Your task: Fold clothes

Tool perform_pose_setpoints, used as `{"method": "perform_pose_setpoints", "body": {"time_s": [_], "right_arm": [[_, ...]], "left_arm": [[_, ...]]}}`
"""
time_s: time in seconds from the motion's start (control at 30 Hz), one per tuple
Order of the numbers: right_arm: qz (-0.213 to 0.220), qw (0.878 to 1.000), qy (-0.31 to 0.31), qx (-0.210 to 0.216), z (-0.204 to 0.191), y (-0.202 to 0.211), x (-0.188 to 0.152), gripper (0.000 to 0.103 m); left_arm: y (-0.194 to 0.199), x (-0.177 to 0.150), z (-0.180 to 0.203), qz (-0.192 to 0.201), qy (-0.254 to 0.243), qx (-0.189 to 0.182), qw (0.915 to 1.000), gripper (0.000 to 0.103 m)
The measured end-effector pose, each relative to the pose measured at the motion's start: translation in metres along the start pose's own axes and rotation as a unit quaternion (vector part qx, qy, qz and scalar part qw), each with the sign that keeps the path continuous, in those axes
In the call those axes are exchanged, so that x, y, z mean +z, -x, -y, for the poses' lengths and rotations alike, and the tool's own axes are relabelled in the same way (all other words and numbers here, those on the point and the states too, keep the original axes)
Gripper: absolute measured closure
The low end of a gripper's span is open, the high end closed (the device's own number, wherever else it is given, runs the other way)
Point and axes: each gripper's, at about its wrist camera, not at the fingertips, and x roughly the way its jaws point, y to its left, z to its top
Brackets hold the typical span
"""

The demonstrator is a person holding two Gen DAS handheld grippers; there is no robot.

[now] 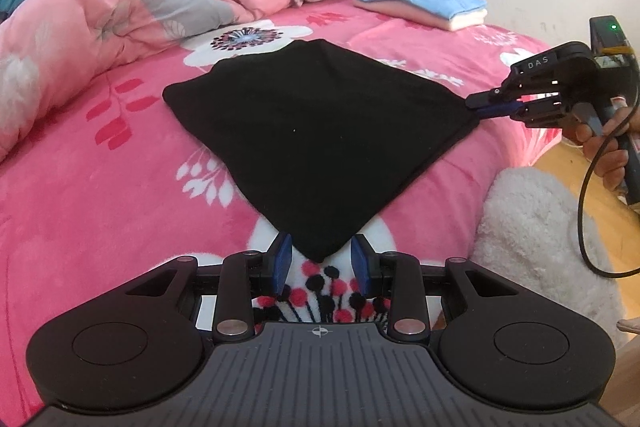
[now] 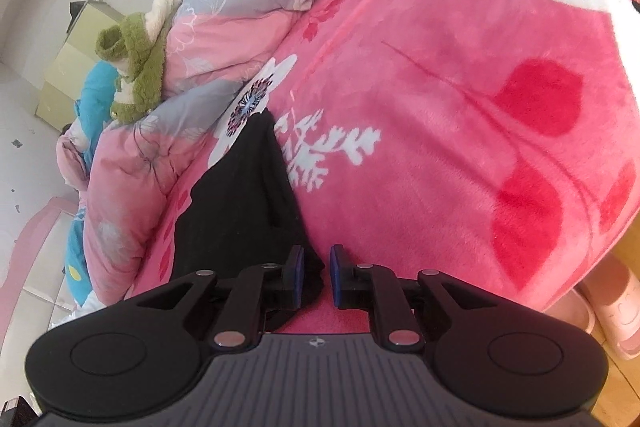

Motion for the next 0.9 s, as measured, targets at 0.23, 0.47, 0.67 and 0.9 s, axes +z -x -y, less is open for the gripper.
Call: {"method": "perform_pose_setpoints", "body": {"time_s": [0.23,0.47,0.67,0.9], "right_arm": [[0.013,1.000,0.017,0.011,-0.008,0.006,-0.002,0.097],[0.015,0.999,0.013,0.044,-0.019,0.013,-0.005,0.098],[0.008,0.999,-0.006,0.034,-0.008,0.009,-0.008,0.099],[-0.001,0.998,-0.045,0.043,0.009,0.005,-0.009,0.099]], "left_arm": [[0.004,-0.002,-0.007,0.011,0.021,-0.004,0.9997,0.089],[0.004,-0.002,-0.011,0.009,0.032,-0.011,0.9994,0.097],[0.006,-0.004,-0.019,0.013,0.047,-0.019,0.9986,0.098],[0.011,-0.002,-0.024,0.018,0.056,-0.028,0.9979,0.098]]}}
